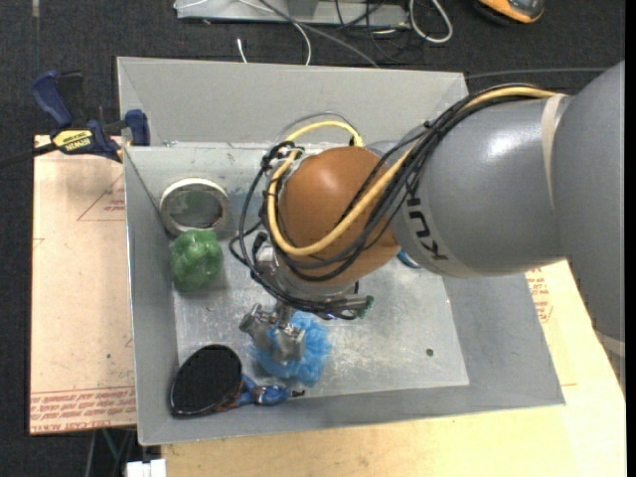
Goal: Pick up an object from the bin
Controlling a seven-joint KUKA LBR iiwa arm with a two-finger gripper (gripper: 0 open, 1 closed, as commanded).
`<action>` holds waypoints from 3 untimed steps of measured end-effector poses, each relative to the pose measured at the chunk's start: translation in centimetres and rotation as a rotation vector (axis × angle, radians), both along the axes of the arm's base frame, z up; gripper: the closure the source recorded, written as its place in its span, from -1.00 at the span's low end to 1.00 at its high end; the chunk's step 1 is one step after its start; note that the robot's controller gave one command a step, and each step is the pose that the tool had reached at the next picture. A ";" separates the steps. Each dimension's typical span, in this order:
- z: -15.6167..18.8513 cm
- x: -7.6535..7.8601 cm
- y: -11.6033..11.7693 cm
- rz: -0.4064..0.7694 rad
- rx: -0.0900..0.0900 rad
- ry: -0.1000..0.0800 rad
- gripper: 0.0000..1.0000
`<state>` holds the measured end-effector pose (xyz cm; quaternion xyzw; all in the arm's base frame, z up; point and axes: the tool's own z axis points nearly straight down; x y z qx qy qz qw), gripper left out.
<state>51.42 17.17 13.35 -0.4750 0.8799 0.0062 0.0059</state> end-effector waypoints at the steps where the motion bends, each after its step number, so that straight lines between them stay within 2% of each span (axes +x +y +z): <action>1: 6.9 6.7 0.5 -0.016 0.006 -0.014 1.00; 2: 0.1 0.4 1.5 0.011 -0.003 0.023 1.00; 3: 3.9 5.6 0.5 0.186 0.005 -0.015 1.00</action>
Offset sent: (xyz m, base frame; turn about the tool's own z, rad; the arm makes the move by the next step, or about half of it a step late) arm 0.0075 0.0131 0.0050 -0.0076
